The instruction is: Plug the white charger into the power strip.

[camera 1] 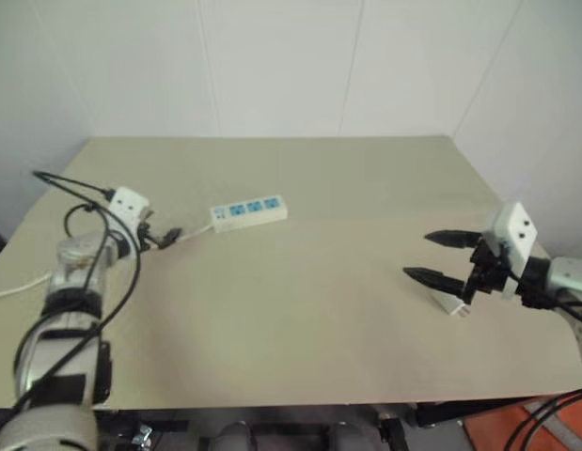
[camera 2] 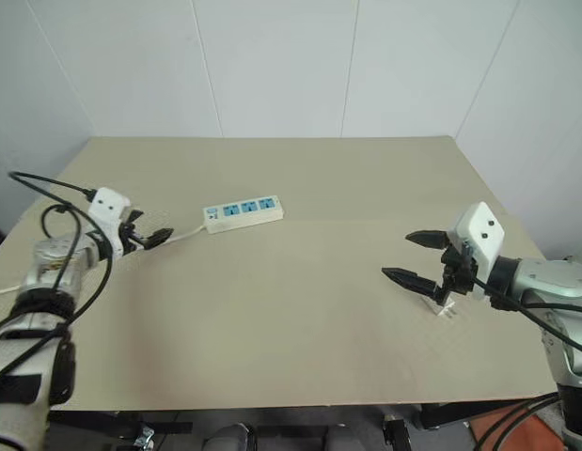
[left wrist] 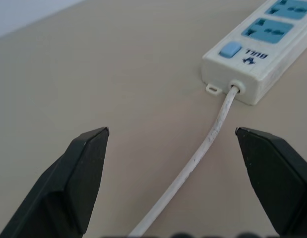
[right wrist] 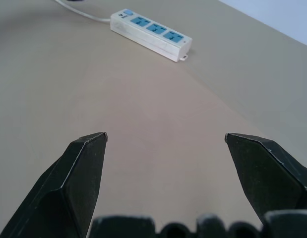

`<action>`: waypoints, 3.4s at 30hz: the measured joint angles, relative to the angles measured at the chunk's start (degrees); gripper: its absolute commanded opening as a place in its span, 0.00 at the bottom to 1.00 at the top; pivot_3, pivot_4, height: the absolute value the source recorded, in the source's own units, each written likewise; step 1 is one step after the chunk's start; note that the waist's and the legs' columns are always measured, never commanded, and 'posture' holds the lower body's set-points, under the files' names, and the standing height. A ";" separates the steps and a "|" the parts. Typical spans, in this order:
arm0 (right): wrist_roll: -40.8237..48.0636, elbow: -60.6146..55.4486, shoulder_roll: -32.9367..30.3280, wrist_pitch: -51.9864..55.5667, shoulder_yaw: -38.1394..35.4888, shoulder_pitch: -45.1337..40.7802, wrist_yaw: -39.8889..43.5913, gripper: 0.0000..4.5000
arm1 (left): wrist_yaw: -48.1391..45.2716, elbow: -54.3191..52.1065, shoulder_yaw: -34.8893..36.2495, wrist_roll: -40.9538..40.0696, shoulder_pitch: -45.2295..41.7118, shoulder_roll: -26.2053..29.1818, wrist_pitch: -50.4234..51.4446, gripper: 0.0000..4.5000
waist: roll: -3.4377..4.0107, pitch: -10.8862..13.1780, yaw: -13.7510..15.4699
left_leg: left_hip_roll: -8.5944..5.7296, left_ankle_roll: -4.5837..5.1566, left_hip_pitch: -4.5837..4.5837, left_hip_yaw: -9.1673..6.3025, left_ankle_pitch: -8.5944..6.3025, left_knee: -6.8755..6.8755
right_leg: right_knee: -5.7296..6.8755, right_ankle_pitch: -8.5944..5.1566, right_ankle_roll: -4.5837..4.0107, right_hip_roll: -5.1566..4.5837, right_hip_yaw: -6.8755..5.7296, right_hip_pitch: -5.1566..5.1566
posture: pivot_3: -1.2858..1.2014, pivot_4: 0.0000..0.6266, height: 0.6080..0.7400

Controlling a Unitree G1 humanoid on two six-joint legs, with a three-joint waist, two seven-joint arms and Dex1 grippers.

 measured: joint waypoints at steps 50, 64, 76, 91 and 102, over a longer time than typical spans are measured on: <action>7.05 -6.88 0.40 4.28 -4.77 0.20 -4.97 1.00 | -1.79 6.21 5.37 -0.75 -3.15 -7.53 1.26 0.00 | -0.03 -0.11 -0.14 | -0.04 -0.02 0.14 -0.15 0.01 0.10 | 0.09 0.02 0.07 -0.02 -0.04 0.21 | 0.52 0.24 1.00; 8.99 -10.74 0.66 5.08 -5.99 2.99 -6.73 1.00 | 19.70 12.07 5.97 2.81 -6.07 -9.06 5.91 0.00 | -0.05 -0.11 -0.08 | -0.05 -0.03 0.22 -0.15 0.01 0.07 | 0.11 -0.03 0.14 -0.02 -0.07 0.25 | 0.52 0.24 1.00; 12.21 -13.88 0.57 7.70 -10.07 5.69 -8.98 1.00 | 6.82 9.34 -0.36 7.94 -5.91 -9.32 8.37 0.00 | 0.13 -0.23 0.39 | -0.10 -0.05 0.67 -0.14 0.01 0.07 | 0.06 -0.23 0.46 -0.07 -0.07 0.74 | 0.52 0.24 1.00; 11.53 -11.21 0.56 7.62 -7.31 2.22 -8.41 1.00 | -19.66 -14.08 -3.03 4.29 10.30 -6.53 10.20 0.00 | 0.75 -0.75 0.40 | -0.11 -0.05 0.67 -0.12 0.00 0.06 | 0.03 -0.20 0.37 -0.11 -0.01 0.75 | 0.52 0.24 1.00; 11.38 -9.64 0.57 6.70 -5.67 0.51 -7.31 1.00 | -21.94 -41.14 -3.01 -3.12 25.34 -3.82 23.90 0.00 | 0.85 -0.84 -0.40 | -0.07 -0.04 0.80 -0.09 0.00 0.03 | 0.04 -0.30 0.43 -0.09 0.03 0.79 | 0.52 0.24 1.00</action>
